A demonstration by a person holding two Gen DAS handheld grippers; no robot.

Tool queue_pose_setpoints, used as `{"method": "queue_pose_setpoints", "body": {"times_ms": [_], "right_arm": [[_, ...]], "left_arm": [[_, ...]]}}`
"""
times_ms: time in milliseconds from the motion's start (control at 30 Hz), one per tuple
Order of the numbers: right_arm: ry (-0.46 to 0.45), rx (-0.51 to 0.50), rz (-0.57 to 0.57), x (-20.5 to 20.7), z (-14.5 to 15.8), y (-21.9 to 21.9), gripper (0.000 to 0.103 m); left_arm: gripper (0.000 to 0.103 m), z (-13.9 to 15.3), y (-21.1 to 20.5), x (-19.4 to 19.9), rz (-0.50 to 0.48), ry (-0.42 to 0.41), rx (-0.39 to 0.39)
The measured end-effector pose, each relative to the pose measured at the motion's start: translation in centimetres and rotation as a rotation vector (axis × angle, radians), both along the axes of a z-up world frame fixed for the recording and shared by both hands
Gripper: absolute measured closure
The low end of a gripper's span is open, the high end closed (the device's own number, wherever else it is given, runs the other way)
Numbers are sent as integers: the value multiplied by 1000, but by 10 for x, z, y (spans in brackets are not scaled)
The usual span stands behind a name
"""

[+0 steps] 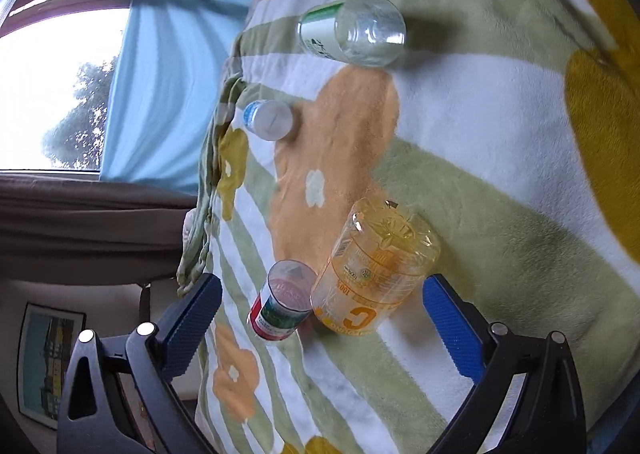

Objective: Flip cup upside down
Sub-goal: 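Move the right tool to the jar and grasp it around its body, then rotate the jar with the right tool and stand it upside down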

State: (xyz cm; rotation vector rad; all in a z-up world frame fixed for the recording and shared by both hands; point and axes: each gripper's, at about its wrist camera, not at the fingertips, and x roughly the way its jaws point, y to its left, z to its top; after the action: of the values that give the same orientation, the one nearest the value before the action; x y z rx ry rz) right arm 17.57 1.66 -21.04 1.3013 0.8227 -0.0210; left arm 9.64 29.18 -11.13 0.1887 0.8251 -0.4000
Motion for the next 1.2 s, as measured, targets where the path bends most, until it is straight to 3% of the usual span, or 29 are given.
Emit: {"method": "queue_pose_setpoints", "body": {"times_ms": [267,433,733,1033,1200], "right_arm": [[148,-69,-158,20,-20,2,5],[210,-114,-160,29,-28,-2,12],[209,-180,-146,27,-32,3,38],[145,-160,-85,25,-26,-2,38],[54,-278,31,30,-7,-1,39]], "left_arm": [[0,8,22,-5,-30,-58,-18],[0,4,32,2,-45,-51,-71],[0,-7,35,17,-38,-18,-111],[0,-7,20,19,-53,-14,-91],[0,-7,12,21,-57,-14,-94]]}}
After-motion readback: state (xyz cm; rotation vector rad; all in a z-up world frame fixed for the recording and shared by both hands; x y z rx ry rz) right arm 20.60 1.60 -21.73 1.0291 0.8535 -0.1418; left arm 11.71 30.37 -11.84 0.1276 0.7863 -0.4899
